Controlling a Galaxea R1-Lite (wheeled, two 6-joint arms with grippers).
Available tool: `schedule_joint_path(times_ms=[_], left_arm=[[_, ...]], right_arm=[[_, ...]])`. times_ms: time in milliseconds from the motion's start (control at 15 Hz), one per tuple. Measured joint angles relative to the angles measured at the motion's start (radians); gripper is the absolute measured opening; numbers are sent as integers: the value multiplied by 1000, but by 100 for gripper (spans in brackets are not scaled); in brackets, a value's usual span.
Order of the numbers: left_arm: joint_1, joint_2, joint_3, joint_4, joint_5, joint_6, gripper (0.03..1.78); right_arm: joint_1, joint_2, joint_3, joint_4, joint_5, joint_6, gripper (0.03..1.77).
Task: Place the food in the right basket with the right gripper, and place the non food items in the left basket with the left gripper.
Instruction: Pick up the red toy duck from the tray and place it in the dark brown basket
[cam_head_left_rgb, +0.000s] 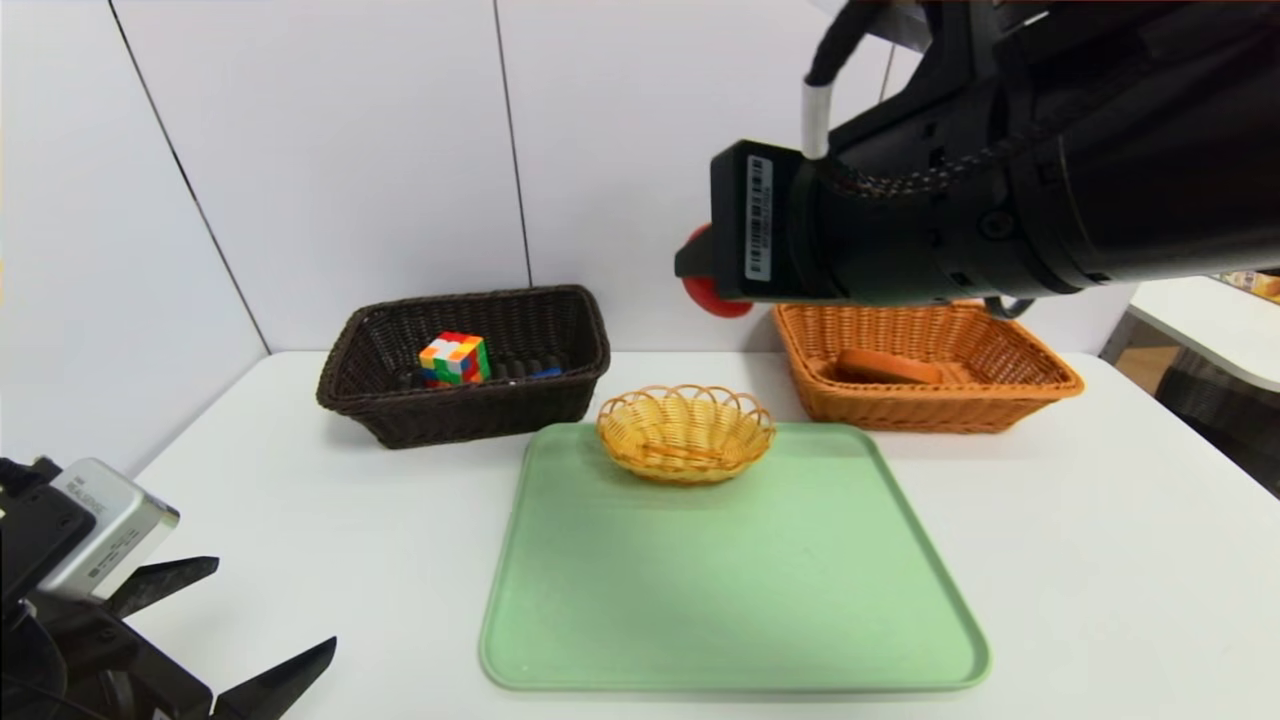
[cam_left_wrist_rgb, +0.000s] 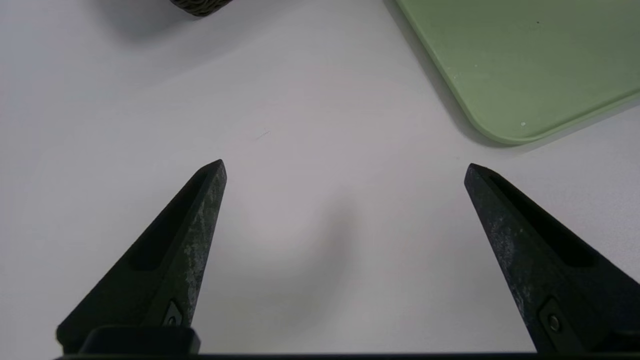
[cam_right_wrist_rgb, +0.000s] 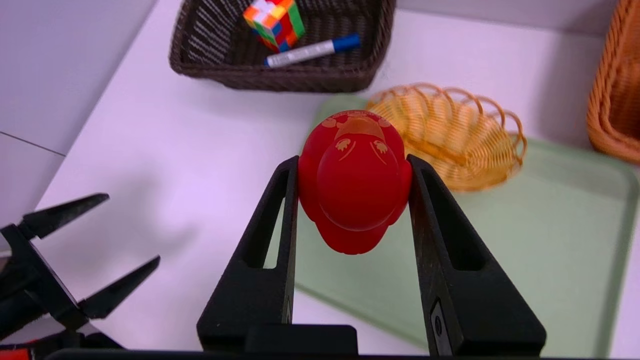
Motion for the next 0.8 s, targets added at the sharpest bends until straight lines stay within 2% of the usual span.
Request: schedule_joint_path(times_ms=[467,800], left_arm=[[0,0,-7,0,0,0,169],[0,-1,-12,0,-1,-1,169]], right_arm=[[-78,150,0,-396,5,-281,67],[-129,312,-4,-628,30,-408,67]])
